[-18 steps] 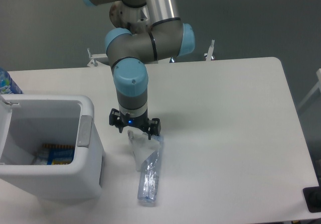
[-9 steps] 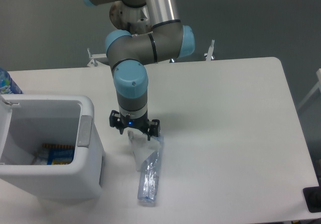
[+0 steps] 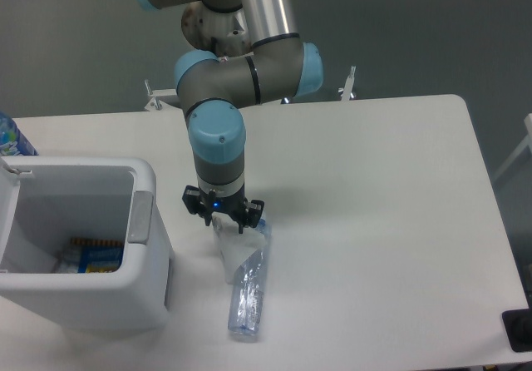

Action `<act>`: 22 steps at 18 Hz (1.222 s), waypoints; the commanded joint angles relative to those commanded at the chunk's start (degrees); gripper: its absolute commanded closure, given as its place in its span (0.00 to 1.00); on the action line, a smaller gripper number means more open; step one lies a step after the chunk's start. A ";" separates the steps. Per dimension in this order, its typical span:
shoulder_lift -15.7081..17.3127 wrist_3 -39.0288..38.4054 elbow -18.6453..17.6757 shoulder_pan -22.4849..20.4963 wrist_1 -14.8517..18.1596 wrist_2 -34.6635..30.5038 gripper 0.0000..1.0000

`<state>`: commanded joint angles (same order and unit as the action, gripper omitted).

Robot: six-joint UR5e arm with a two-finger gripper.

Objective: Place the trash in the trash can
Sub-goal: 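Lift the white tissue up off the bottle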

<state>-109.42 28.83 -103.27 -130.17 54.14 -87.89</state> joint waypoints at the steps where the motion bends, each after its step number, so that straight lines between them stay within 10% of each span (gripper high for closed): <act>1: 0.00 0.00 0.00 0.00 0.00 0.00 0.77; 12: 2.28 0.97 0.09 -0.26 0.00 0.26 0.96; 22: 15.64 2.38 1.49 -9.66 0.53 17.83 0.96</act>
<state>-93.79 31.20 -101.79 -139.82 54.67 -70.06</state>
